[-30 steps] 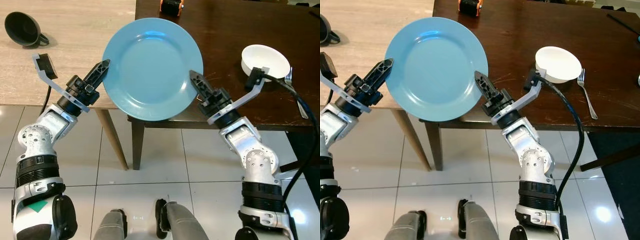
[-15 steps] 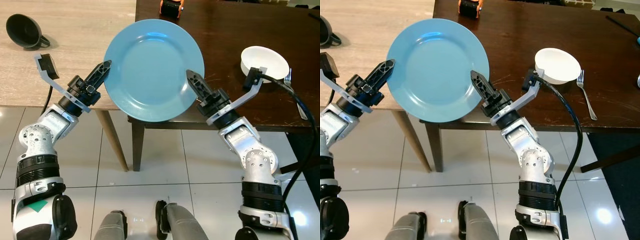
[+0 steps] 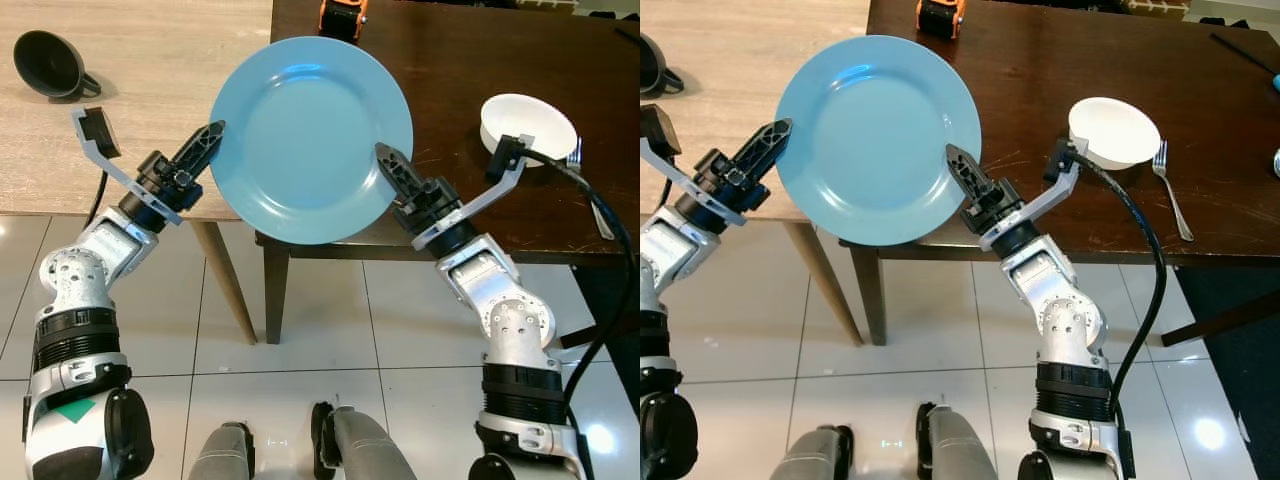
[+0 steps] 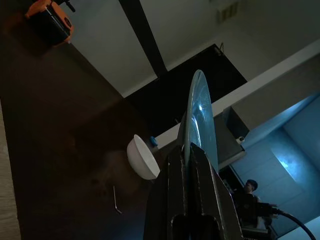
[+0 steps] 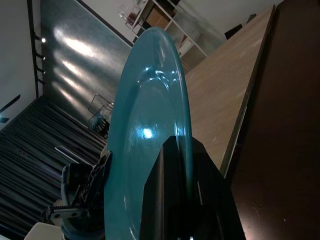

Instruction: Setting the table

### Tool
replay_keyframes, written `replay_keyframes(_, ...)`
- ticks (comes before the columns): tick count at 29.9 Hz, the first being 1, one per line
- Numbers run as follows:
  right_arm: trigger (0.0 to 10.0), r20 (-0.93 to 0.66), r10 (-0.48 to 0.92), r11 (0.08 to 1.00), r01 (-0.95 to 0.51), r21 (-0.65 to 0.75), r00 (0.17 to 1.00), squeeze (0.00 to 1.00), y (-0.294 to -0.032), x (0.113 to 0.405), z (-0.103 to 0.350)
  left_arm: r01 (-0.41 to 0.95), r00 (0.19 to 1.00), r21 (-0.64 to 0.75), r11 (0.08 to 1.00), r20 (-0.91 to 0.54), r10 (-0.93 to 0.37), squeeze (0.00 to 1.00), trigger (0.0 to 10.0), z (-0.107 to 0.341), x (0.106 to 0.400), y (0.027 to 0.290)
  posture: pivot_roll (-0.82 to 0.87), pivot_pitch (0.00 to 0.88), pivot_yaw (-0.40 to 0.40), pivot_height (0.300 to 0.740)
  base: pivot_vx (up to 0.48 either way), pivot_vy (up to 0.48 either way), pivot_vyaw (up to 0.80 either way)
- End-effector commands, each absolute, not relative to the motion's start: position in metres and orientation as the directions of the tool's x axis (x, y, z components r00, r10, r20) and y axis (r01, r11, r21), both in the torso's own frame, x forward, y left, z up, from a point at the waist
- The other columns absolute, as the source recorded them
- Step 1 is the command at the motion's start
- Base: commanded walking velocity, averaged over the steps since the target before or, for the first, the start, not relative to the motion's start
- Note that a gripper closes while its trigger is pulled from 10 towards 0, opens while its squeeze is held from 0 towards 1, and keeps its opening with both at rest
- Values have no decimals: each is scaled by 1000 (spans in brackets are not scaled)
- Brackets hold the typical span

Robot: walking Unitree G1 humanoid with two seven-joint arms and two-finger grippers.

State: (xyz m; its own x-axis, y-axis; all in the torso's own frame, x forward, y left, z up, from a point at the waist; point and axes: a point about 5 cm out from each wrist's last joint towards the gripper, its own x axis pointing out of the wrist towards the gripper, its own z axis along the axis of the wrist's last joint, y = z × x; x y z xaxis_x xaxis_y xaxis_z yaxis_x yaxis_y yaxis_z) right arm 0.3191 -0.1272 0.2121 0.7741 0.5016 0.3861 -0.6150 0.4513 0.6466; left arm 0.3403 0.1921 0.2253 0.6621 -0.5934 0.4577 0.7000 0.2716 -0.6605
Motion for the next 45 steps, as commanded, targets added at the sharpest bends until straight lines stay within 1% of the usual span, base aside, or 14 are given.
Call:
replay_keyframes(1, 0, 382, 495, 451, -606, 655, 781, 0, -131, 317, 208, 698, 662, -660, 276, 448, -601, 0, 0, 223, 341, 191, 23, 122, -12, 740, 0, 0, 0)
replay_keyframes(3, 0, 381, 493, 452, -605, 656, 782, 0, -131, 317, 208, 696, 667, -657, 290, 443, -598, 0, 0, 223, 342, 191, 23, 123, -13, 740, 0, 0, 0)
replay_keyframes(4, 0, 381, 492, 453, -604, 656, 783, 0, -131, 317, 208, 690, 677, -655, 308, 434, -594, 90, 0, 223, 343, 191, 24, 122, -13, 740, 0, 0, 0)
replay_keyframes(6, 0, 381, 491, 453, -603, 656, 783, 0, -131, 317, 208, 686, 684, -653, 321, 428, -591, 90, 0, 223, 343, 191, 24, 122, -13, 740, 0, 0, 0)
replay_keyframes(7, 0, 382, 489, 454, -602, 657, 785, 0, -131, 318, 208, 678, 693, -657, 329, 421, -585, 1000, 9373, 222, 344, 192, 23, 121, -12, 740, 0, 0, 0)
replay_keyframes(8, 0, 382, 486, 454, -601, 658, 786, 0, -131, 318, 208, 673, 700, -657, 339, 418, -580, 1000, 10000, 222, 345, 192, 23, 121, -12, 740, 0, 0, 0)
replay_keyframes(10, 0, 383, 480, 455, -597, 661, 789, 0, -132, 318, 209, 658, 717, -667, 351, 410, -564, 1000, 10000, 221, 348, 193, 23, 121, -12, 740, 0, 0, 0)
replay_keyframes(15, 0, 388, 465, 455, -591, 666, 796, 0, -134, 320, 210, 660, 714, -666, 349, 411, -567, 1000, 10000, 222, 349, 194, 23, 119, -9, 740, 0, 0, 0)
replay_keyframes(24, 0, 396, 432, 456, -575, 679, 810, 0, -139, 320, 209, 601, 775, -673, 432, 360, -519, 1000, 10000, 217, 354, 200, 23, 108, -8, 740, 0, 0, 0)
replay_keyframes(25, 0, 398, 429, 455, -575, 680, 811, 0, -140, 320, 209, 597, 780, -674, 435, 360, -512, 8, 10000, 217, 355, 201, 24, 104, -8, 740, 0, 0, 0)
replay_keyframes(29, 0, 401, 418, 455, -569, 685, 815, 0, -142, 320, 209, 591, 786, -680, 433, 366, -498, 0, 10000, 218, 356, 204, 23, 101, -7, 740, 0, 0, 0)
replay_keyframes(38, 0, 390, 375, 467, -534, 705, 841, 0, -147, 322, 206, 578, 798, -671, 464, 347, -492, 0, 10000, 216, 358, 203, 24, 108, -8, 740, 0, 0, 0)
replay_keyframes(44, 0, 377, 288, 515, -474, 714, 881, 0, -159, 329, 205, 561, 813, -670, 487, 334, -477, 0, 10000, 215, 359, 205, 24, 112, -9, 740, 0, 0, 0)
replay_keyframes(45, 0, 369, 241, 540, -440, 718, 898, 0, -165, 332, 205, 542, 829, -664, 516, 320, -459, 0, 10000, 214, 361, 206, 25, 114, -9, 740, 0, 0, 0)
